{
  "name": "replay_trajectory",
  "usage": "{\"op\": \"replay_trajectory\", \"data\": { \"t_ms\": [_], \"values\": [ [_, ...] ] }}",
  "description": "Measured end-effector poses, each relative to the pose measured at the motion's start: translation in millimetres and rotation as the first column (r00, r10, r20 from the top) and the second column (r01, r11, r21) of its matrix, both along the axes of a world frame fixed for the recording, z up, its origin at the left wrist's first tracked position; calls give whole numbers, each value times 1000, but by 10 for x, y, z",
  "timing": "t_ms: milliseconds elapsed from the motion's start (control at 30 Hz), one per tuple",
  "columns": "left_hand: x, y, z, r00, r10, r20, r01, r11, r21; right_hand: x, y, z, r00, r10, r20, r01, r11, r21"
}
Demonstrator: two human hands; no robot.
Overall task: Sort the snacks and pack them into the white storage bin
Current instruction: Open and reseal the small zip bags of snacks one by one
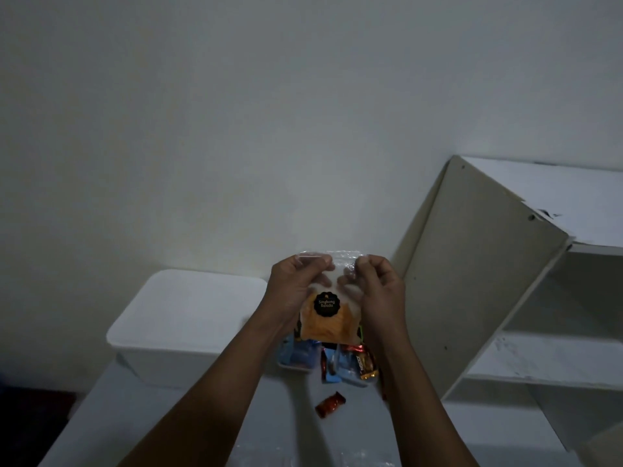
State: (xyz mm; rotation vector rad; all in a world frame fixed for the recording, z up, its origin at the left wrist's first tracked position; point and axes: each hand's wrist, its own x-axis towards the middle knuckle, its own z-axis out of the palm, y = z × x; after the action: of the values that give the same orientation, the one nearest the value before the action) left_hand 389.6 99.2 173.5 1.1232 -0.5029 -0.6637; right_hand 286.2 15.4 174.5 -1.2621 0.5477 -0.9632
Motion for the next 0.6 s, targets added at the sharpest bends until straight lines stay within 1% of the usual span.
{"op": "replay_trajectory", "data": {
  "t_ms": [167, 333, 467, 600],
  "values": [
    [-31, 131, 95, 997, 11, 81, -14, 999, 31, 31, 200, 106, 995, -93, 43, 96, 993, -63],
    [-3, 176, 221, 988, 56, 143, -53, 998, -22, -5, 228, 210, 999, -43, 33, 46, 995, -84],
    [14, 181, 252, 961, 82, 265, -85, 996, -1, -25, 221, 260, 999, -33, -5, 32, 992, -122],
    [40, 172, 266, 956, 64, 287, -72, 997, 19, -5, 219, 246, 999, -48, -18, 45, 988, -146]
  ]
}}
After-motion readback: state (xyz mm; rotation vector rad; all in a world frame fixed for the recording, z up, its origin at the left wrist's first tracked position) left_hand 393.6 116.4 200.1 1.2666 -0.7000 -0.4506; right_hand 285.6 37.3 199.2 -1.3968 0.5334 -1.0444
